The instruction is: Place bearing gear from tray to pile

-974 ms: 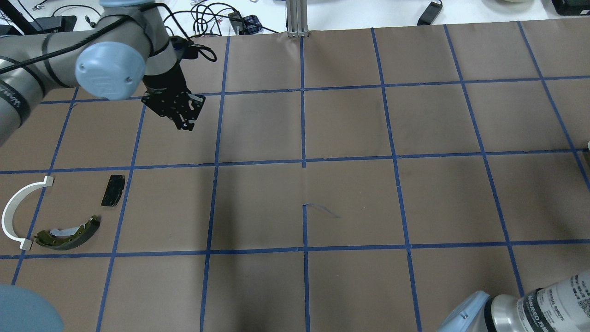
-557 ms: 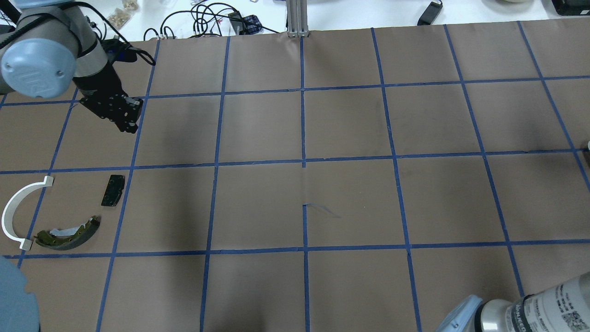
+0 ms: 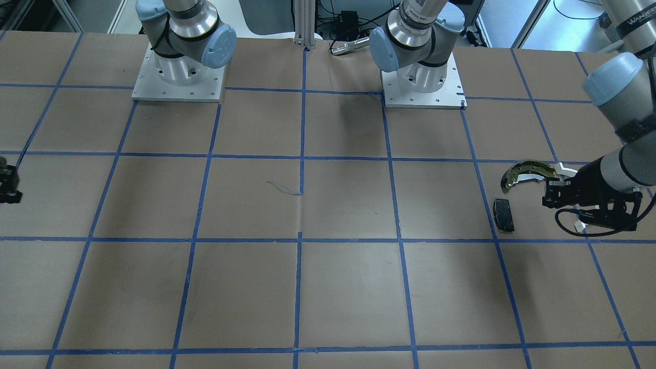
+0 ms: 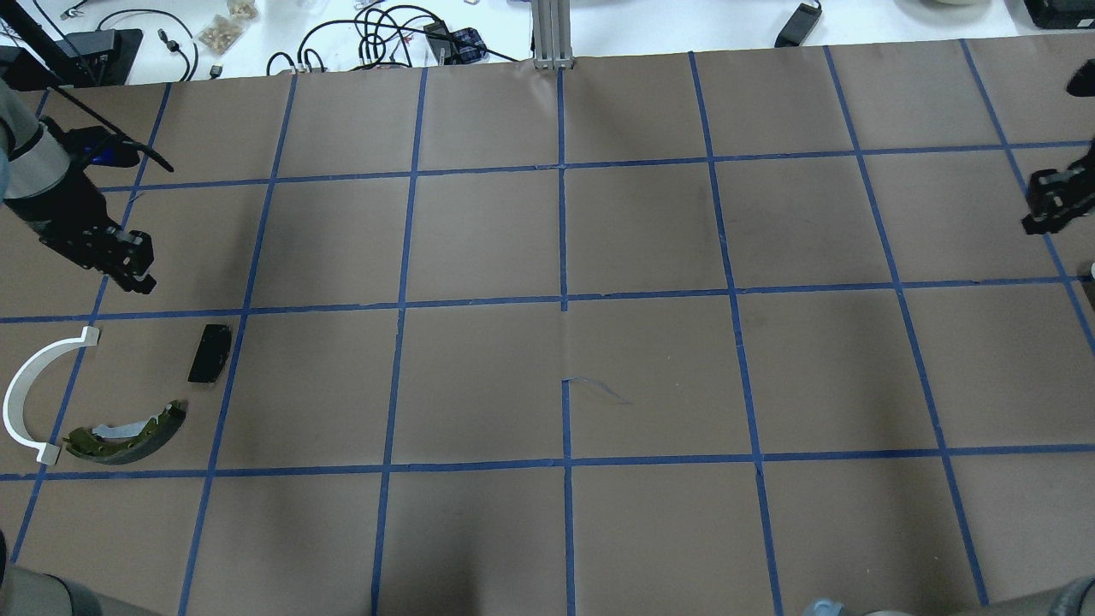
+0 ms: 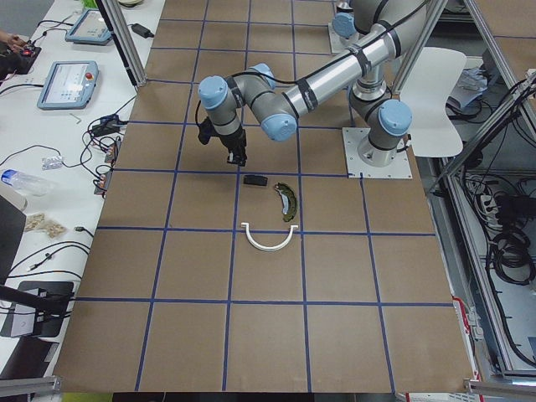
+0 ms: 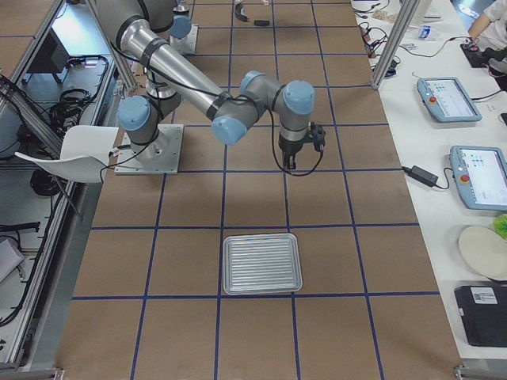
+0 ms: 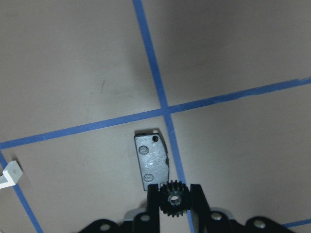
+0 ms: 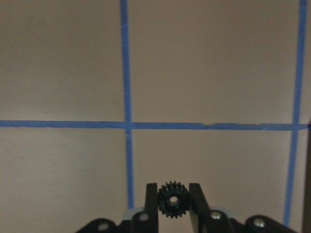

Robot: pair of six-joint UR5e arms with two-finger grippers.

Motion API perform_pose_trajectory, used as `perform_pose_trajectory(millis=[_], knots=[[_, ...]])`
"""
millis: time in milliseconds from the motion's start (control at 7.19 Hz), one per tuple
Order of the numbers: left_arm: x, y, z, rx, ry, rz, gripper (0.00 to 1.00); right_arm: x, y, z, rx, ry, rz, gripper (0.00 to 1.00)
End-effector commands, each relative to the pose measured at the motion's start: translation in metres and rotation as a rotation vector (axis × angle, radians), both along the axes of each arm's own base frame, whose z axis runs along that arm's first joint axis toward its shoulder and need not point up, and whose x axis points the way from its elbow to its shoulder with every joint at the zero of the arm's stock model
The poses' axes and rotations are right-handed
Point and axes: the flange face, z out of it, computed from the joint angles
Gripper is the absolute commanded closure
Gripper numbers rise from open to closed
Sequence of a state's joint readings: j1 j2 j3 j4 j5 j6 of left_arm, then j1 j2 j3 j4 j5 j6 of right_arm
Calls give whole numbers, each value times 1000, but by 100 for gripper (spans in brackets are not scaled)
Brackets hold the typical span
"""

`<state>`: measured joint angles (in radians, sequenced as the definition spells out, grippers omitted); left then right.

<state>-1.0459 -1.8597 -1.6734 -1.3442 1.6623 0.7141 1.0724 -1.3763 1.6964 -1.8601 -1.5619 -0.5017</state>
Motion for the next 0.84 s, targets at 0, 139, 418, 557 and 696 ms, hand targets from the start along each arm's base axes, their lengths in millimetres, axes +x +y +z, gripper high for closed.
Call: perform_pose_trajectory(millis=[0, 139, 418, 557, 696], knots=[[39, 21, -42, -73, -29, -35, 100, 155, -6, 1, 85, -20, -112, 88], [38, 32, -62, -93, -41, -75, 100, 245, 2, 0, 92, -14, -191, 86], [33, 38, -83, -74, -20, -91, 100, 386, 23, -32, 138, -63, -419, 86], [33, 37, -93, -63, -7, -90, 100, 427, 22, -52, 124, -94, -496, 84], [33, 37, -104, -47, 10, -88, 100, 455, 27, -74, 190, -122, -586, 84]])
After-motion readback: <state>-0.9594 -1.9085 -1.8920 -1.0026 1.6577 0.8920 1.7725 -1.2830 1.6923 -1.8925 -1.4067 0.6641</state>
